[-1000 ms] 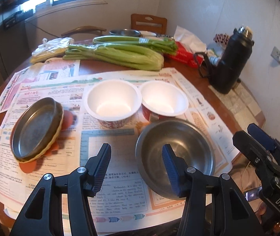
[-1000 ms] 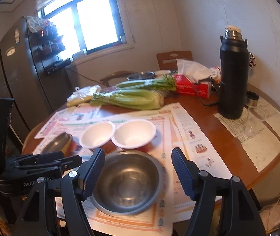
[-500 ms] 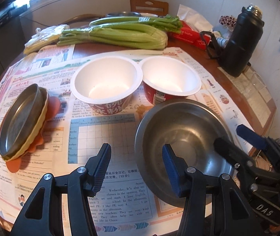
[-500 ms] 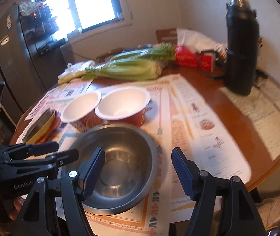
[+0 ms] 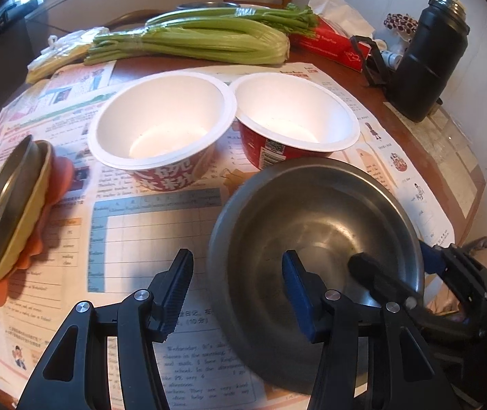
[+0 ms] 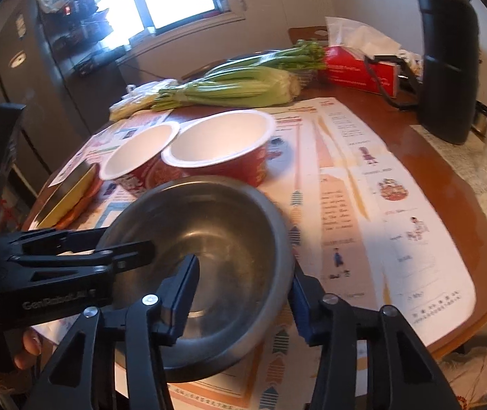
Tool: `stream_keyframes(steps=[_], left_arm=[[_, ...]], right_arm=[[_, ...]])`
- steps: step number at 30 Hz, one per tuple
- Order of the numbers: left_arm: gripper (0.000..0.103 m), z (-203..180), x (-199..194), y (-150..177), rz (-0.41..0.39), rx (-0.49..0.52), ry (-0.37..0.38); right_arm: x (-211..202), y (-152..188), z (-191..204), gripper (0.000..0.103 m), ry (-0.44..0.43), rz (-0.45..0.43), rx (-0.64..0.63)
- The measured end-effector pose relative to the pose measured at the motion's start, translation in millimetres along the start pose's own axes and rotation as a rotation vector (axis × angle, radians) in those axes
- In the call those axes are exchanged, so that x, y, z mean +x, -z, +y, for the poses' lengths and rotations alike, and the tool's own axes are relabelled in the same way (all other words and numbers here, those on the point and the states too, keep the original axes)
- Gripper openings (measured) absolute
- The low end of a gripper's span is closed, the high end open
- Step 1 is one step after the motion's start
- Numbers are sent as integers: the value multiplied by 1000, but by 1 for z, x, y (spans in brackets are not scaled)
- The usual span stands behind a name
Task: Organize plates and bowls
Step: 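Close the left gripper on the steel bowl rim, then lift the steel bowl with the left gripper and shift it across the paper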
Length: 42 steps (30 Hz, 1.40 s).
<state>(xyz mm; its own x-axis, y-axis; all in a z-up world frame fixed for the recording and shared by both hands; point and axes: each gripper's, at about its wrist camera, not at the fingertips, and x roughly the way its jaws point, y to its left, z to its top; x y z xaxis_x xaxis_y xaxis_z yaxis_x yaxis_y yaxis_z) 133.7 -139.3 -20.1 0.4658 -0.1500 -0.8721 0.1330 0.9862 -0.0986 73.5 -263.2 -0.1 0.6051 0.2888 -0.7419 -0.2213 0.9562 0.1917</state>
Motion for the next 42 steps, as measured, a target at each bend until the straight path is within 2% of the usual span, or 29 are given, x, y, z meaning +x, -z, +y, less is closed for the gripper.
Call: stream_keyframes(steps=[6, 10, 14, 18, 28, 34, 42], left_arm=[[53, 1, 7, 0, 13, -9, 9], [50, 7, 5, 1, 16, -33, 53], [50, 10, 0, 3, -4, -37, 1], [51, 18, -13, 7, -17, -59, 19], [53, 35, -55, 27, -88, -67, -16], [53, 50, -53, 34, -86, -88, -6], [53, 64, -39, 36, -81, -125, -30]], right_arm=[[2, 2, 4, 46, -23, 7, -16], [2, 3, 7, 46, -44, 14, -23], [2, 4, 22, 46, -34, 23, -50], [-7, 4, 33, 46, -41, 3, -72], [-30, 5, 65, 46, -83, -42, -126], [-26, 7, 78, 46, -80, -44, -144], [-7, 9, 88, 47, -84, -14, -150]])
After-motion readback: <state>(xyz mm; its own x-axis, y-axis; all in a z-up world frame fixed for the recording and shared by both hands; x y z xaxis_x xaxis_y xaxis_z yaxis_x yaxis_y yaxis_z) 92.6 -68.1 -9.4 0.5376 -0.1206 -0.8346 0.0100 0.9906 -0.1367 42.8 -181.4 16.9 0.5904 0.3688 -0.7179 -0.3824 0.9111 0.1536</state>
